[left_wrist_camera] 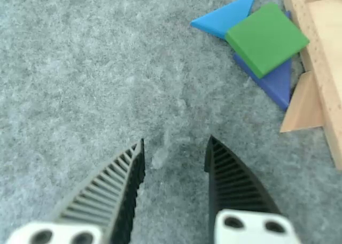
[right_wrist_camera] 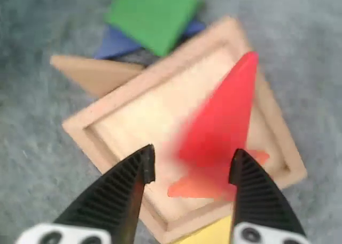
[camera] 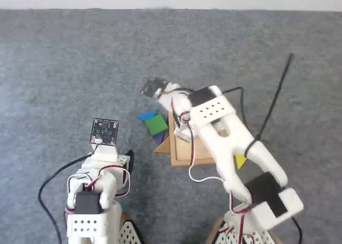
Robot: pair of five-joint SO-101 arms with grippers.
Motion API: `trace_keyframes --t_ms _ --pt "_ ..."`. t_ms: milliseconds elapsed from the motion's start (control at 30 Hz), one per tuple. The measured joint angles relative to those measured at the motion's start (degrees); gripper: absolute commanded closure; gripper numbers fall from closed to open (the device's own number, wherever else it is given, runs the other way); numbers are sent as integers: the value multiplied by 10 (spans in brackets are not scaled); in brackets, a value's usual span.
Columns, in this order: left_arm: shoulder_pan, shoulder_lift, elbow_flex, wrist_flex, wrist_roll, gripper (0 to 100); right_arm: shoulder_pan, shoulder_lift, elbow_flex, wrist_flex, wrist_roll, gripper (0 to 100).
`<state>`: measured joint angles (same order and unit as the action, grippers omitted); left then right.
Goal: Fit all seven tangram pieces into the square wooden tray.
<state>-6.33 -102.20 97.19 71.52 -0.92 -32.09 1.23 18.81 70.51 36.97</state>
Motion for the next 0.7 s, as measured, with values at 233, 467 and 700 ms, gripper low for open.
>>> trace_keyframes --t_ms 233,467,700 --pt "0 0 0 0 0 818 0 106 -53 -2 113 800" --pt "0 0 0 0 0 818 33 141 -99 0 130 797" --pt "0 0 0 0 0 818 95 80 -100 -11 78 644"
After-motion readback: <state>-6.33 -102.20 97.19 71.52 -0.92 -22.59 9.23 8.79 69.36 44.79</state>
